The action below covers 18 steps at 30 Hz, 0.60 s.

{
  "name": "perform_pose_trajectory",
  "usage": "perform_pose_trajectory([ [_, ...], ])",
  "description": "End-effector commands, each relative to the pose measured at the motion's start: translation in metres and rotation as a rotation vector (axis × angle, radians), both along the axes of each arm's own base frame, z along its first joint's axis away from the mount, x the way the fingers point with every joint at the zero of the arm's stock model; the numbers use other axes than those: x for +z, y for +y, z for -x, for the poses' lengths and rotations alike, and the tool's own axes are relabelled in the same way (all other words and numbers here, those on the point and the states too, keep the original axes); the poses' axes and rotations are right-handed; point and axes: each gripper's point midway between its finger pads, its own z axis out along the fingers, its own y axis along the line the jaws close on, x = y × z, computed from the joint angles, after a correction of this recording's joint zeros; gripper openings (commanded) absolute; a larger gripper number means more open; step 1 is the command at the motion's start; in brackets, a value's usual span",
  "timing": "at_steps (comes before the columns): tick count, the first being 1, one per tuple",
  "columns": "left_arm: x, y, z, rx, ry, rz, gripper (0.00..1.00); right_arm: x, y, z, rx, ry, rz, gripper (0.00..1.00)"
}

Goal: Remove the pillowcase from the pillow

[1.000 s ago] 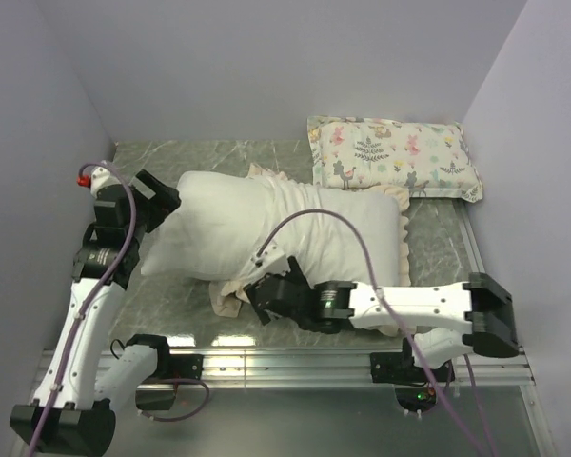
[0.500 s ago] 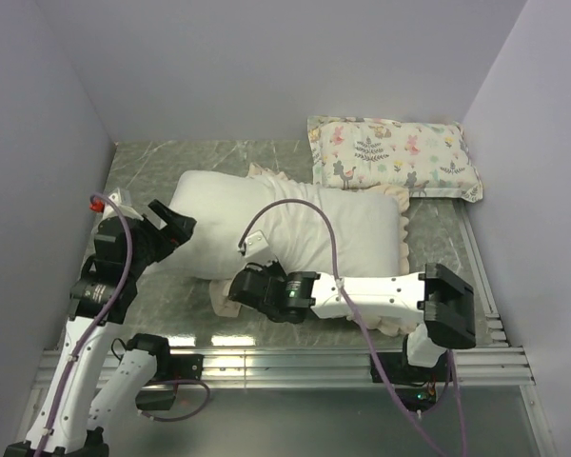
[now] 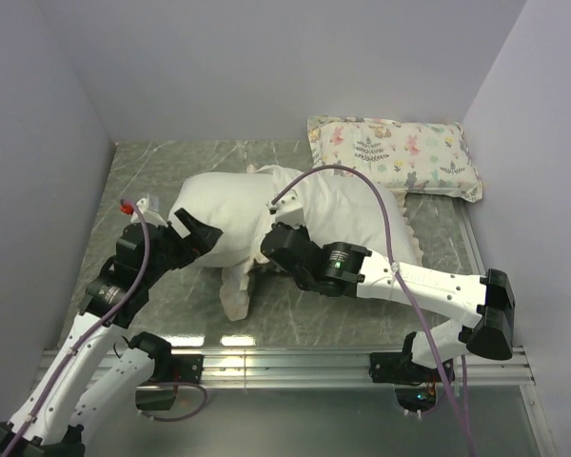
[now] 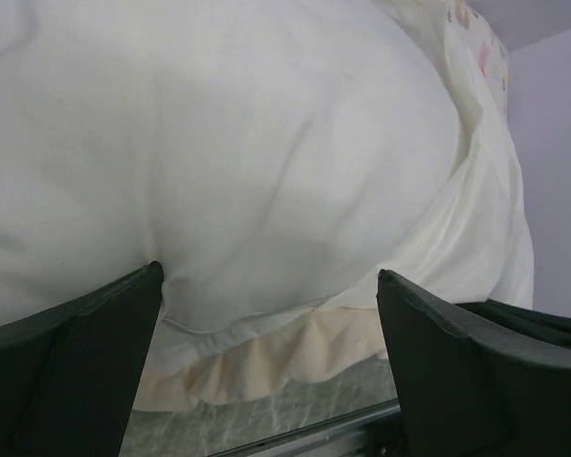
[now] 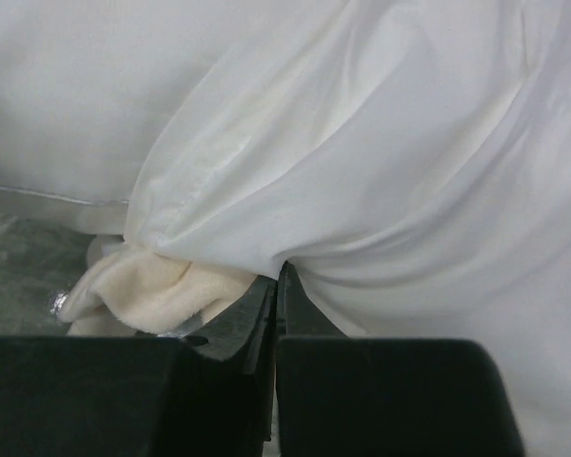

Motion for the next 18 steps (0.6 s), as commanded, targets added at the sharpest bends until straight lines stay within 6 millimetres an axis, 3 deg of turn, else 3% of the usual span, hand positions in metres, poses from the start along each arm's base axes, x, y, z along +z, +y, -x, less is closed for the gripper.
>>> perform_pose_trajectory([
  [1,0.008,-0.024,-0.001,-0.040,-0.023,0.062,0.99,0.040,-0.004,-0.008,-0.022,-0.065,-0.076,0.00],
  [6,-0.001,-0.053,0.002,-0.072,0.017,0.051,0.99,0.051,-0.003,-0.011,-0.014,-0.073,-0.085,0.00],
  [12,-0.002,-0.053,0.002,-0.001,0.053,0.002,0.99,0.063,0.002,-0.010,0.005,-0.084,-0.110,0.00],
  [18,-0.023,-0.053,-0.014,0.060,0.068,-0.040,0.99,0.074,0.003,-0.008,0.022,-0.089,-0.145,0.00],
])
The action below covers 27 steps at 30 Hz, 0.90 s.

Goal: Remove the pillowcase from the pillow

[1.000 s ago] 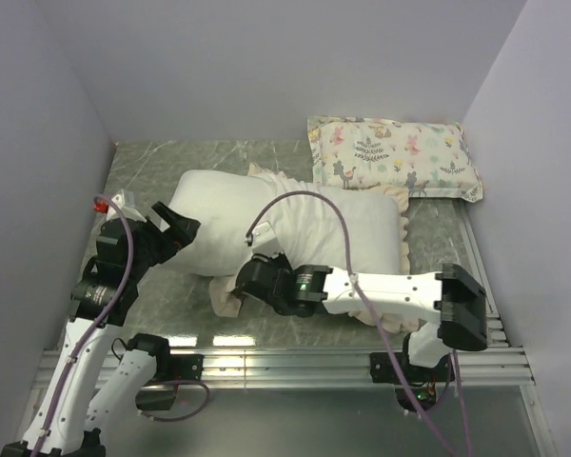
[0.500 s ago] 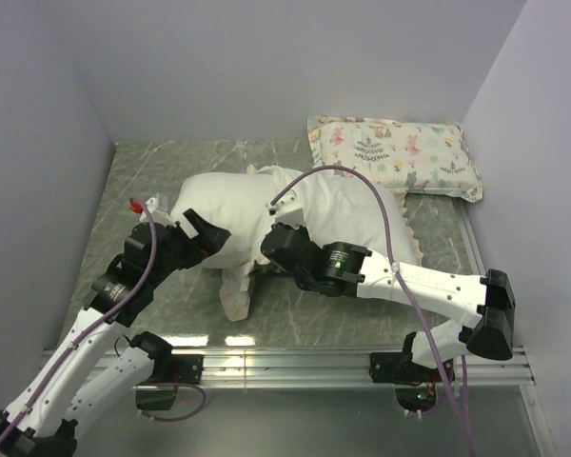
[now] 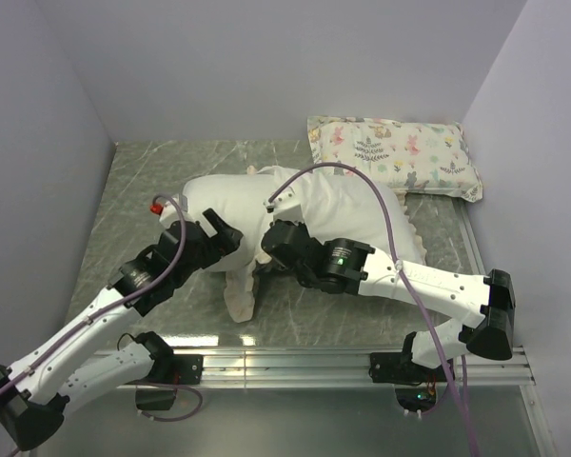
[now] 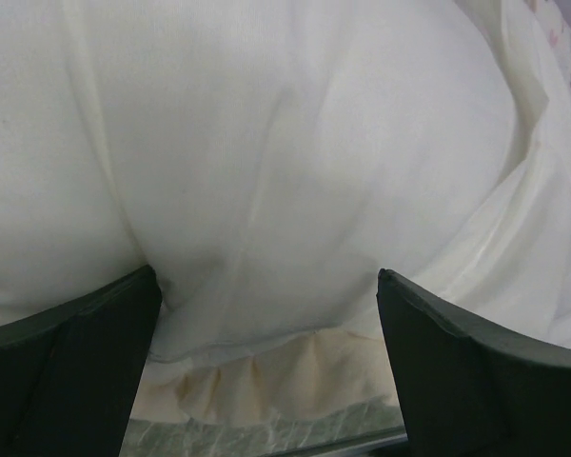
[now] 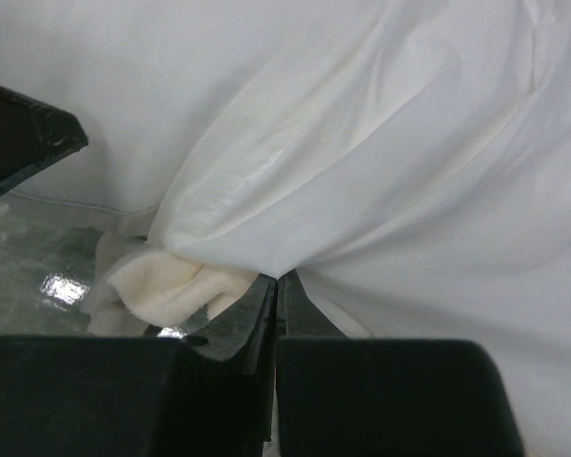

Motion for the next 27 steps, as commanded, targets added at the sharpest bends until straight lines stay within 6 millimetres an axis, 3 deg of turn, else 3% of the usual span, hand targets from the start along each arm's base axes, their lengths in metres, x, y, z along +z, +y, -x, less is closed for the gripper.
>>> perform_pose_trajectory([
  [1,-0.011,-0.006,-0.015,0.043,0.016,-0.015,0.99,0.065,0.005,-0.008,-0.015,-0.093,-0.182,0.00],
  [4,-0.014,-0.014,-0.025,0.015,0.005,-0.057,0.99,0.076,0.004,-0.009,-0.015,-0.109,-0.188,0.00],
  [7,-0.008,-0.009,-0.034,0.047,-0.007,-0.115,0.70,0.092,0.000,-0.012,-0.017,-0.127,-0.203,0.00],
  [9,0.004,0.001,-0.037,0.078,-0.029,-0.156,0.41,0.106,-0.003,-0.012,-0.014,-0.142,-0.218,0.00],
  [11,0.015,0.015,-0.034,0.125,-0.037,-0.181,0.01,0.124,-0.004,-0.011,-0.009,-0.162,-0.249,0.00],
  [13,0.050,0.030,-0.034,0.177,-0.108,-0.187,0.00,0.138,-0.009,-0.011,-0.004,-0.181,-0.256,0.00],
  [16,0.100,0.052,-0.028,0.241,-0.195,-0.179,0.00,0.174,-0.020,-0.011,-0.015,-0.234,-0.275,0.00],
  [17,0.112,0.058,-0.025,0.256,-0.215,-0.172,0.00,0.197,-0.028,-0.011,-0.025,-0.267,-0.299,0.00],
  [20,0.160,0.076,-0.019,0.309,-0.287,-0.163,0.00,0.231,-0.048,-0.015,-0.045,-0.301,-0.342,0.00],
  [22,0.161,0.087,-0.020,0.351,-0.271,-0.229,0.00,0.238,-0.060,-0.018,-0.043,-0.301,-0.374,0.00],
  [25,0.164,0.095,-0.030,0.375,-0.263,-0.244,0.00,0.215,-0.073,-0.030,-0.048,-0.256,-0.400,0.00],
  [26,0.150,0.103,-0.038,0.363,-0.232,-0.263,0.00,0.182,-0.078,-0.042,-0.065,-0.201,-0.376,0.00],
  [27,0.145,0.110,-0.044,0.368,-0.223,-0.256,0.00,0.174,-0.078,-0.046,-0.061,-0.190,-0.399,0.00],
])
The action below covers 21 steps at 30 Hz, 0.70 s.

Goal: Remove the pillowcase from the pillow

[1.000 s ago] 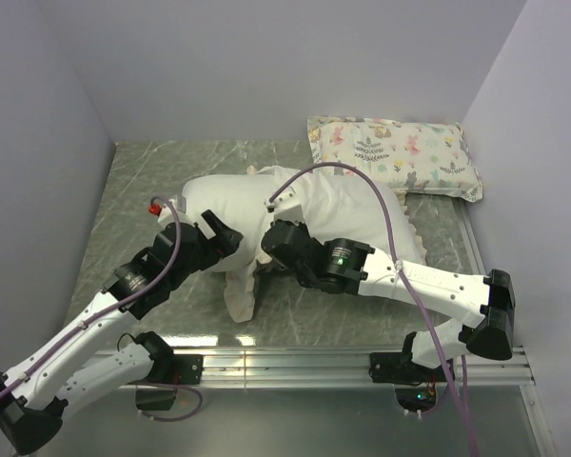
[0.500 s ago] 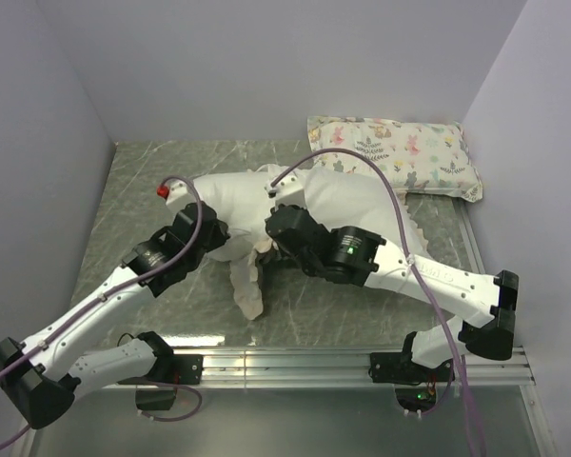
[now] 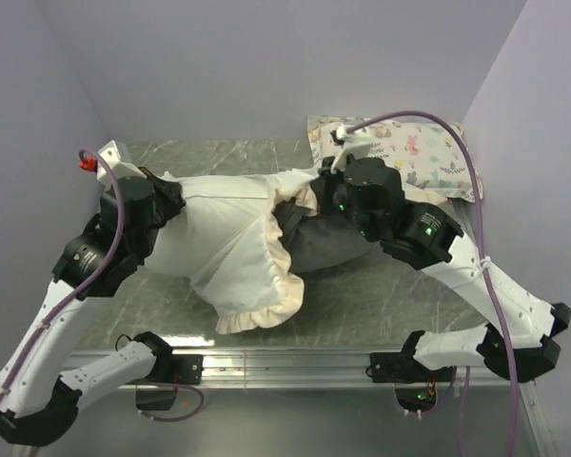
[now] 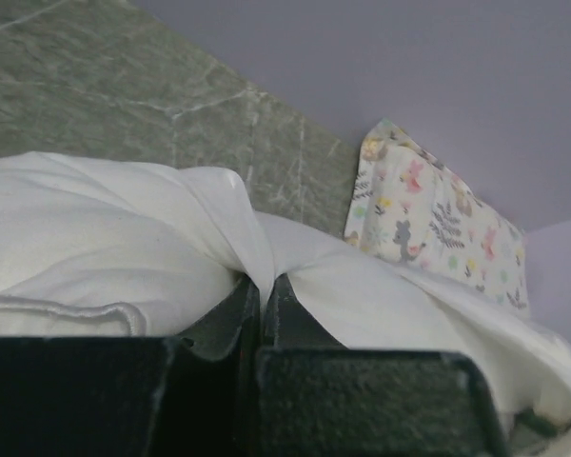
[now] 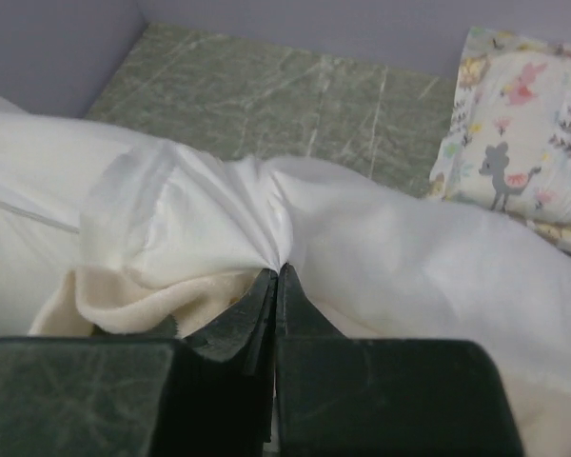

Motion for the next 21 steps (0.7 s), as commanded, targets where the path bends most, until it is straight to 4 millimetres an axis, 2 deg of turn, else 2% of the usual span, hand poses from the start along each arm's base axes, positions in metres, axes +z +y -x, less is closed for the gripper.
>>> perform_pose_trajectory([
  [1,-0.020,0.045,-0.024,0.115,0.038,-0.085,0.00,-0.004,-0.032,-0.014,-0.048,-0.009,-0.110,0.00],
  [2,-0.040,0.062,-0.033,0.120,0.083,-0.077,0.00,-0.037,-0.036,-0.022,-0.063,0.046,-0.088,0.00],
  [4,-0.064,0.080,-0.045,0.134,0.134,-0.058,0.00,-0.062,-0.051,-0.043,-0.090,0.093,-0.104,0.00],
  [5,-0.084,0.107,-0.051,0.196,0.174,-0.044,0.00,-0.087,-0.054,-0.048,-0.099,0.141,-0.092,0.00],
  [6,-0.098,0.106,-0.056,0.150,0.206,-0.004,0.00,-0.094,-0.063,-0.059,-0.113,0.155,-0.107,0.00],
  [7,-0.115,0.115,-0.061,0.157,0.242,0.018,0.00,-0.105,-0.065,-0.066,-0.119,0.177,-0.099,0.00],
  [8,-0.132,0.134,-0.062,0.200,0.263,0.035,0.00,-0.111,-0.067,-0.069,-0.124,0.184,-0.093,0.00],
  [10,-0.145,0.141,-0.066,0.205,0.280,0.042,0.00,-0.116,-0.068,-0.078,-0.136,0.197,-0.072,0.00],
  [13,-0.162,0.144,-0.076,0.196,0.328,0.054,0.00,-0.090,-0.057,-0.091,-0.112,0.168,-0.078,0.00],
  [15,-0.160,0.144,-0.085,0.186,0.334,0.060,0.00,-0.081,-0.049,-0.093,-0.083,0.172,-0.073,0.00],
  [16,-0.166,0.145,-0.089,0.186,0.354,0.063,0.01,-0.068,-0.040,-0.095,-0.063,0.154,-0.082,0.00],
  [18,-0.161,0.147,-0.098,0.186,0.343,0.061,0.01,-0.059,-0.032,-0.097,-0.039,0.133,-0.071,0.16],
  [19,-0.168,0.148,-0.103,0.186,0.364,0.064,0.02,-0.059,-0.028,-0.100,-0.031,0.131,-0.062,0.38],
  [21,-0.166,0.149,-0.112,0.183,0.371,0.062,0.04,-0.040,-0.018,-0.097,0.009,0.074,-0.056,0.55],
])
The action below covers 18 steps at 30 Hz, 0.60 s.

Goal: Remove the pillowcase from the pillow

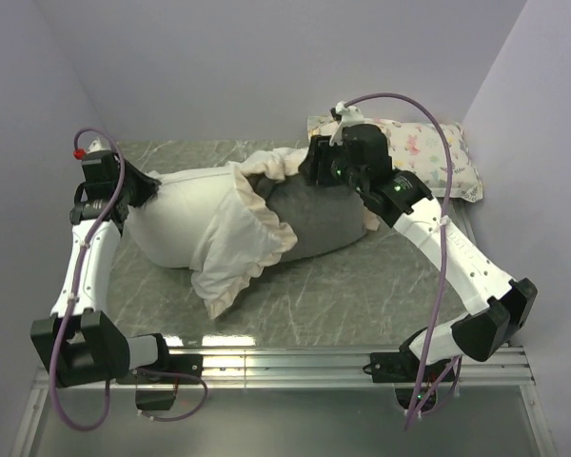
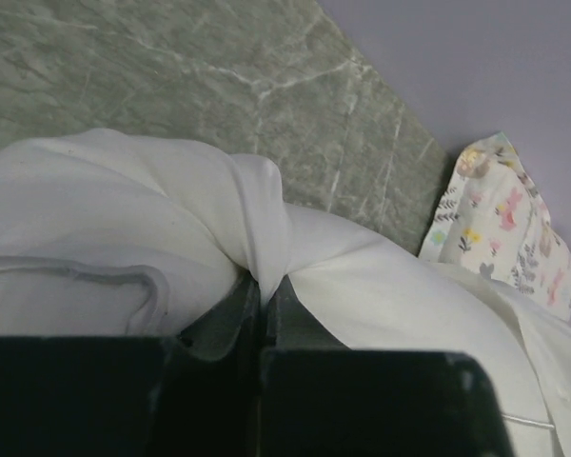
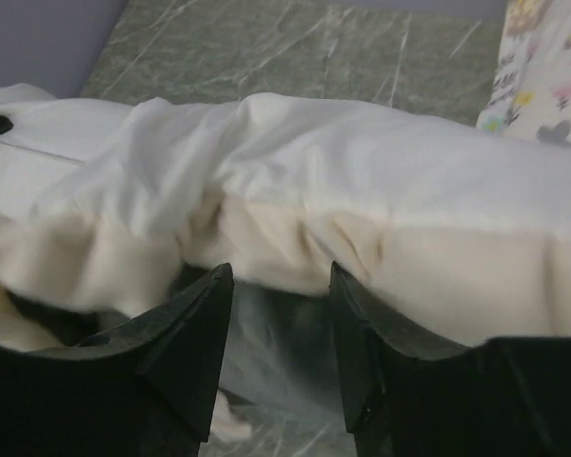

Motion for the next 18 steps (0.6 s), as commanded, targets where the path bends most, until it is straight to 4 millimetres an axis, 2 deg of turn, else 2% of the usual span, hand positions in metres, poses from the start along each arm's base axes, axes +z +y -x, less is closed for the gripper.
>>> perform_pose_trajectory([
  [1,-0.039,0.048,-0.002,0.141,0.154,-0.115,0.06,0.052,-0.014,-0.003,-0.041,-0.155,0.028,0.67],
  [4,-0.051,0.049,-0.010,0.137,0.172,-0.113,0.07,0.077,-0.010,0.015,-0.028,-0.251,0.021,0.79],
  [6,-0.062,0.051,-0.011,0.140,0.194,-0.124,0.06,0.081,-0.011,0.024,-0.049,-0.284,0.040,0.83],
  [8,-0.072,0.053,-0.014,0.138,0.220,-0.138,0.05,0.060,-0.012,0.027,-0.055,-0.252,0.061,0.85],
  [9,-0.076,0.054,-0.015,0.140,0.228,-0.142,0.05,0.056,-0.011,0.027,-0.057,-0.259,0.052,0.85],
  [10,-0.082,0.053,-0.017,0.133,0.246,-0.143,0.04,0.023,-0.011,0.025,-0.056,-0.212,0.082,0.86],
  [12,-0.086,0.051,-0.019,0.121,0.256,-0.152,0.03,0.001,-0.008,0.021,-0.066,-0.202,0.084,0.86],
  [13,-0.087,0.048,-0.019,0.115,0.259,-0.156,0.03,-0.031,-0.005,0.021,-0.053,-0.157,0.110,0.86],
  [14,-0.088,0.048,-0.019,0.114,0.258,-0.158,0.03,-0.044,-0.003,0.020,-0.048,-0.146,0.110,0.86],
  [15,-0.088,0.048,-0.020,0.115,0.257,-0.161,0.03,-0.048,0.005,0.016,-0.038,-0.169,0.082,0.86],
  [16,-0.088,0.048,-0.020,0.115,0.258,-0.162,0.03,-0.072,0.010,0.020,-0.002,-0.146,0.092,0.86],
  [18,-0.087,0.047,-0.021,0.111,0.262,-0.165,0.03,-0.089,0.023,0.016,0.022,-0.146,0.095,0.86],
])
